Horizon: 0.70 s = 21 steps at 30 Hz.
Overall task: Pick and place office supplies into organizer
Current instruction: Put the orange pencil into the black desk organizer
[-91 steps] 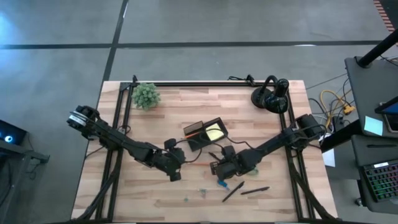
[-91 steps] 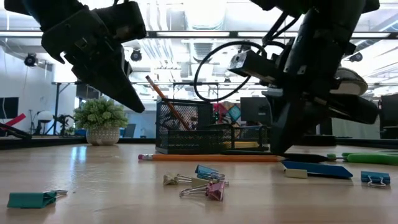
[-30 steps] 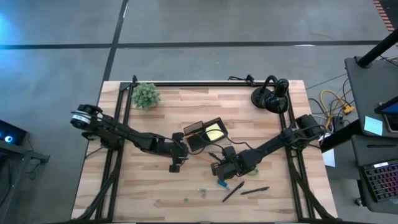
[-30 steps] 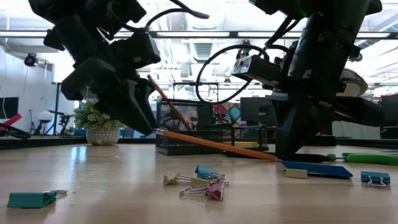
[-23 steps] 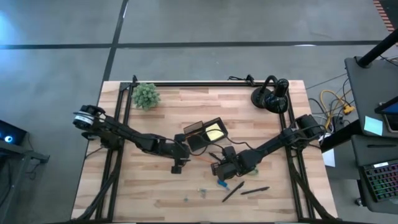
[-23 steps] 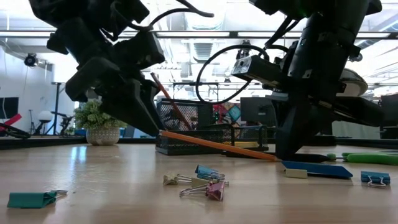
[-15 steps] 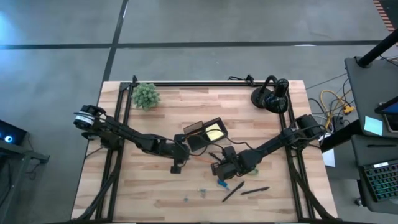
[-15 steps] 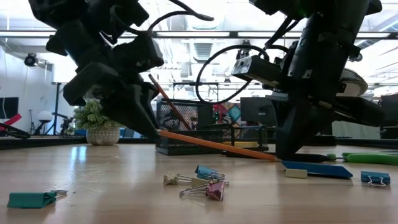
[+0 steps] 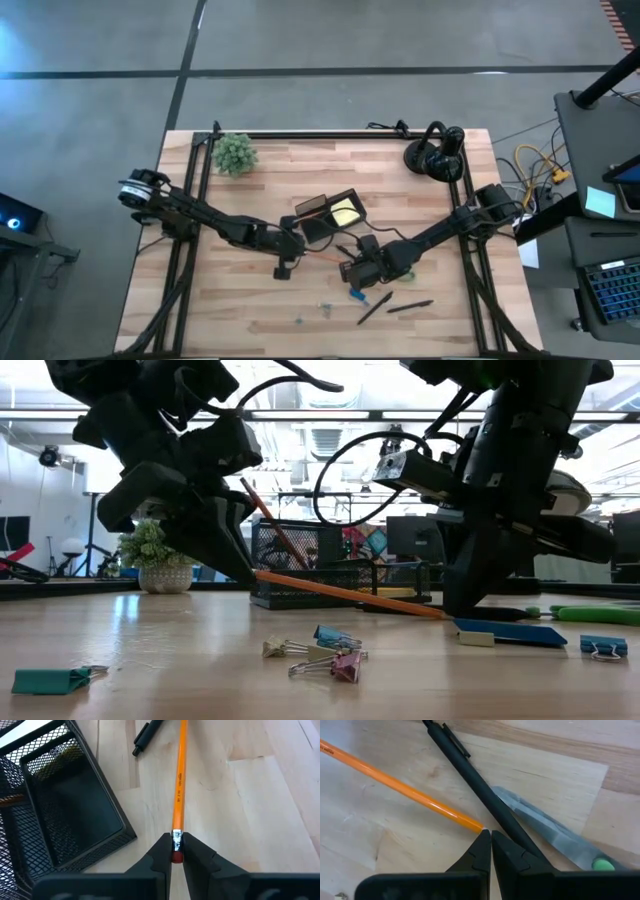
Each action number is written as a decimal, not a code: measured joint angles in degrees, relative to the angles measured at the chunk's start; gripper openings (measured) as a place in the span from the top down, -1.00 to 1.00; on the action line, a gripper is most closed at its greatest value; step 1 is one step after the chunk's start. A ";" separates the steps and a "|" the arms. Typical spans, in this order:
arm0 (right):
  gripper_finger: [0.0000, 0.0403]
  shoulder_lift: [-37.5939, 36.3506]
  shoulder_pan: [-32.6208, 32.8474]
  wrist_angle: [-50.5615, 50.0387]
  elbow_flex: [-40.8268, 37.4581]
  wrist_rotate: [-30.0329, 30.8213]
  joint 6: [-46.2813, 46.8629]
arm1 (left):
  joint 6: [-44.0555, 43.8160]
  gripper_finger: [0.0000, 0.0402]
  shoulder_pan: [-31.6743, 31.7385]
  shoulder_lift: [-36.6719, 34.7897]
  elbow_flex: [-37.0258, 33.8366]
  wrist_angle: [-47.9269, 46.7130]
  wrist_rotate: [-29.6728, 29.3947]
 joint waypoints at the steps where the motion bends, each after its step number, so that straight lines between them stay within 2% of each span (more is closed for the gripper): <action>1: 0.96 0.00 0.00 -0.01 0.01 0.00 -0.18 | -0.01 0.92 0.00 0.00 0.11 -0.15 -0.04; 6: 0.96 -0.10 0.23 -1.13 1.04 -0.33 -2.41 | -0.32 0.92 0.04 -0.10 2.03 -5.99 -2.16; 10: 0.96 -2.26 1.07 -1.61 2.71 3.40 -3.55 | -0.40 0.93 -0.75 -1.78 4.96 -13.91 -4.24; 16: 0.96 -5.90 2.43 -9.85 4.66 10.03 -3.56 | -2.97 0.97 -1.20 -6.08 8.90 -20.17 -5.14; 21: 0.96 -8.50 3.16 -14.23 2.99 9.72 -0.01 | -6.09 0.98 -2.00 -9.22 9.47 -23.13 -6.69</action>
